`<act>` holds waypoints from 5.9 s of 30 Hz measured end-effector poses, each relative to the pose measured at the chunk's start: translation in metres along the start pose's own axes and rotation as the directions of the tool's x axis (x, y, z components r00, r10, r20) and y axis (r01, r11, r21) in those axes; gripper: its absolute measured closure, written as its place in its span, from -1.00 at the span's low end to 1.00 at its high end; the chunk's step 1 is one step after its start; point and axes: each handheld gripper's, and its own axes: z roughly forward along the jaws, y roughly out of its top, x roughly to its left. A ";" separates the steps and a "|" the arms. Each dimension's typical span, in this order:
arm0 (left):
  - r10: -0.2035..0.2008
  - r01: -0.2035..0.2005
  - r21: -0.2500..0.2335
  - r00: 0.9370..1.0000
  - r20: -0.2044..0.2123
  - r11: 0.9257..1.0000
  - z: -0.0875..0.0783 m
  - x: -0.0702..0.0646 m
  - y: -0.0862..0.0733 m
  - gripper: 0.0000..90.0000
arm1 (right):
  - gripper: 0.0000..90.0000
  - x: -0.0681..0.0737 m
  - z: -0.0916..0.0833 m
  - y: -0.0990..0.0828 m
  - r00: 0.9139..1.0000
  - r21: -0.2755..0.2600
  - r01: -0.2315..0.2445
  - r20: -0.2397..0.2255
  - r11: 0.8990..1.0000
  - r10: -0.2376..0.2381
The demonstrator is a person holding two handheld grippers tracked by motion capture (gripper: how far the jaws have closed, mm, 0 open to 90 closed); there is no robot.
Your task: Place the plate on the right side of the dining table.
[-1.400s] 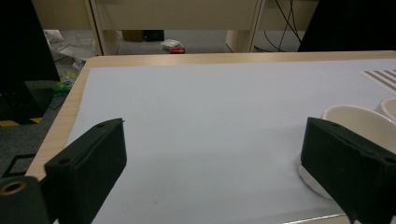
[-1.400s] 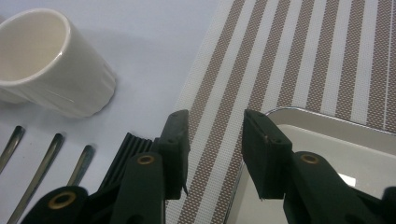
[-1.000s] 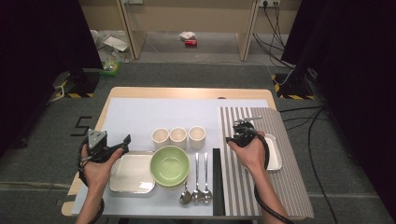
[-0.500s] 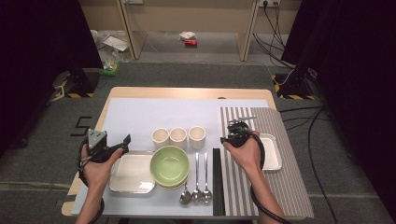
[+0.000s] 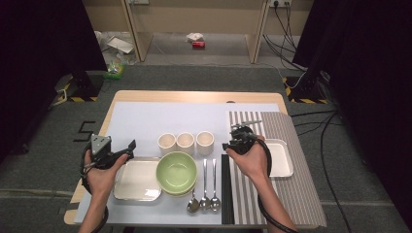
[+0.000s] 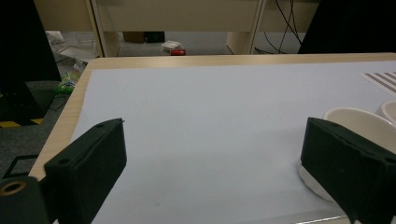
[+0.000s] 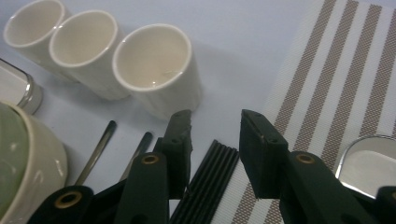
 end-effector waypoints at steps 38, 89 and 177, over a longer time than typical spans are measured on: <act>0.001 -0.001 0.004 1.000 0.000 1.000 0.001 0.000 -0.001 -0.87 | 0.47 0.085 -0.019 0.013 0.968 0.019 0.163 -0.197 0.986 -0.156; 0.005 -0.005 0.010 1.000 -0.001 1.000 0.000 0.002 -0.001 -0.85 | 0.92 0.116 0.008 0.014 0.966 0.130 0.233 -0.146 0.964 -0.213; -0.007 0.007 0.007 1.000 -0.016 1.000 -0.001 0.006 0.000 -0.85 | 0.93 0.054 -0.040 0.033 0.986 -0.057 0.164 -0.021 0.985 -0.166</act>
